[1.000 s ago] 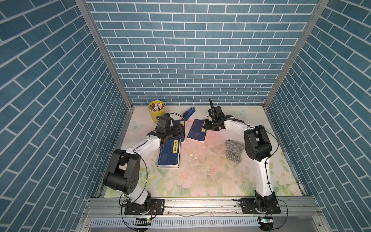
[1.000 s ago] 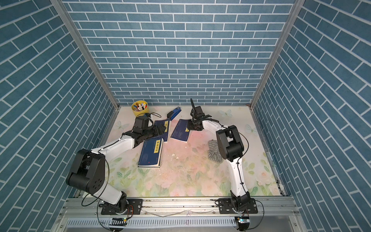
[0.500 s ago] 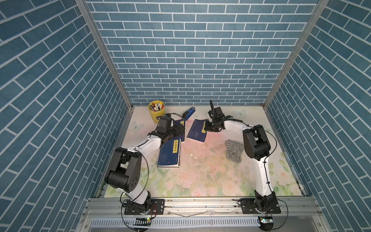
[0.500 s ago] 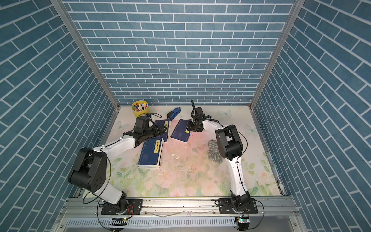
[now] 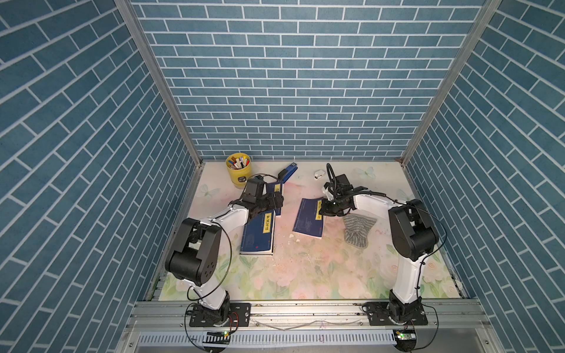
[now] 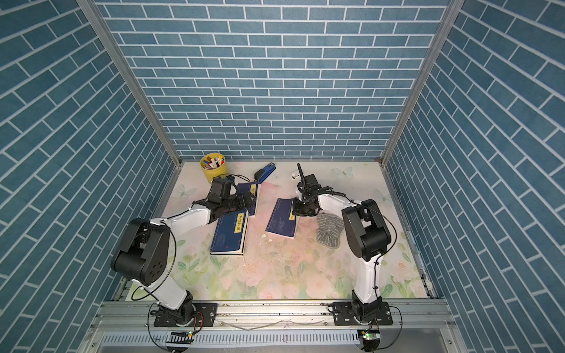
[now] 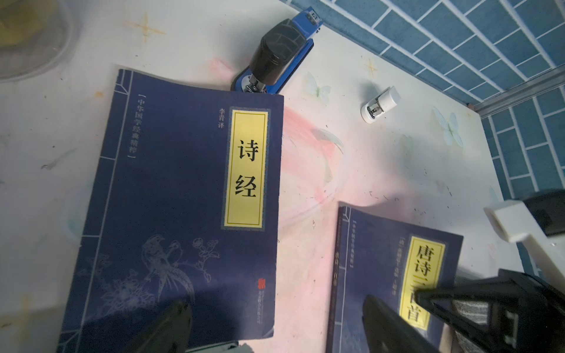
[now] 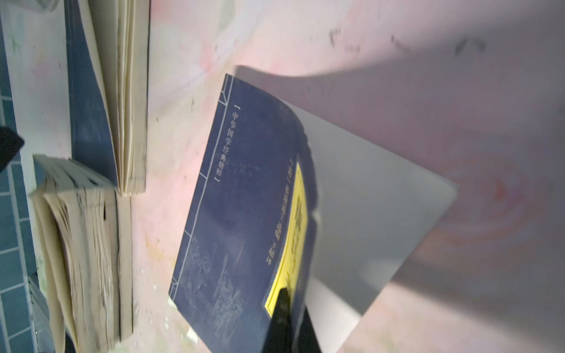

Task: Wipe the cover of the book
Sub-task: Move the book to the center of the board.

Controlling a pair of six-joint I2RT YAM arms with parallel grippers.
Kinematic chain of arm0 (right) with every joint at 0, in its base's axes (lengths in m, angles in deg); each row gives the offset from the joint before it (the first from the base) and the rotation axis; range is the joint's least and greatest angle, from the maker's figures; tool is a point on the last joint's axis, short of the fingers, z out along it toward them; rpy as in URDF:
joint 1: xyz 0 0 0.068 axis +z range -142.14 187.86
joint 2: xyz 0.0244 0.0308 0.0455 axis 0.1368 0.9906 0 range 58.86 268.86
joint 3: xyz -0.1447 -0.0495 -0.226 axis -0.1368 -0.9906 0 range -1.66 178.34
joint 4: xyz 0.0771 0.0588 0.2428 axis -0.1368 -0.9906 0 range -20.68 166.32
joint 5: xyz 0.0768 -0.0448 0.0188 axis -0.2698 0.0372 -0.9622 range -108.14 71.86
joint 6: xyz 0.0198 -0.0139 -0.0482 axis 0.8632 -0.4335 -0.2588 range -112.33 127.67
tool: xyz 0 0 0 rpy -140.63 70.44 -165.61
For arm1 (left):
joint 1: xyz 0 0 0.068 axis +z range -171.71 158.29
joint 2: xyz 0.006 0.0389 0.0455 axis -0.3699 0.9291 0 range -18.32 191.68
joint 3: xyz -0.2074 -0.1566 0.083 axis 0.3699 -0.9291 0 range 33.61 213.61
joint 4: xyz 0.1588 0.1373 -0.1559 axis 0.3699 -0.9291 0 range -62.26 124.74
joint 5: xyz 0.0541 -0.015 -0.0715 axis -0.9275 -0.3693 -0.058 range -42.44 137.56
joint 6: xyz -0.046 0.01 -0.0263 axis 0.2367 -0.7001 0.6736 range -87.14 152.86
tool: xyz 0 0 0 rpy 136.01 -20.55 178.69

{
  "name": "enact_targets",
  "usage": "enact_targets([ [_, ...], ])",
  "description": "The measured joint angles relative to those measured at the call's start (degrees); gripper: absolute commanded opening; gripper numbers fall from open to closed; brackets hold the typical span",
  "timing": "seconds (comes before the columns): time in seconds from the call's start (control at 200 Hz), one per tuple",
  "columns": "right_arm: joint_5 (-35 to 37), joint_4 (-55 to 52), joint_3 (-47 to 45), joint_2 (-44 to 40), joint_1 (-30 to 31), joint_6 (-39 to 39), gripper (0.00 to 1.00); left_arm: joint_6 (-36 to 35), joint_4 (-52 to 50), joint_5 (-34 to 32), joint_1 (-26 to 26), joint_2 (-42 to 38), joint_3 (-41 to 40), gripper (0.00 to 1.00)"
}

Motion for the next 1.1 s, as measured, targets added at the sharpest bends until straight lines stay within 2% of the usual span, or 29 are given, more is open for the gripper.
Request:
enact_targets([
  [0.24, 0.63, -4.9, -9.29, -7.56, 4.11, -2.91, 0.08, -0.02, 0.9, 0.44, -2.14, 2.6, 1.9, 0.93],
  [0.415, 4.17, -7.41, -13.79, -10.8, 5.4, -3.26, 0.27, -0.04, 1.22, 0.42, -4.22, 3.5, 2.03, 0.93],
  [0.605, 9.77, -8.9, -14.1, -16.11, 5.29, -2.45, 0.4, -0.42, 1.25, 0.39, -5.29, 3.5, 2.03, 0.93],
  [0.715, 13.11, -10.64, -13.77, -18.45, 5.29, -2.32, 0.52, -0.68, 1.22, 0.17, -5.84, 3.39, 1.88, 0.93],
  [0.79, 16.35, -12.87, -12.92, -20.15, 5.29, -2.34, 0.59, -0.87, 1.25, -0.07, -6.49, 3.02, 1.57, 0.93],
  [0.915, 22.6, -16.74, -10.64, -22.4, 4.79, -2.49, 0.64, -1.27, 1.18, -0.26, -7.39, 2.01, 0.94, 0.93],
  [1.1, 31.74, -20.5, -9.88, -22.34, 2.67, -4.52, 0.79, -2.14, 1.22, -0.26, -7.56, 1.77, 0.92, 0.93],
])
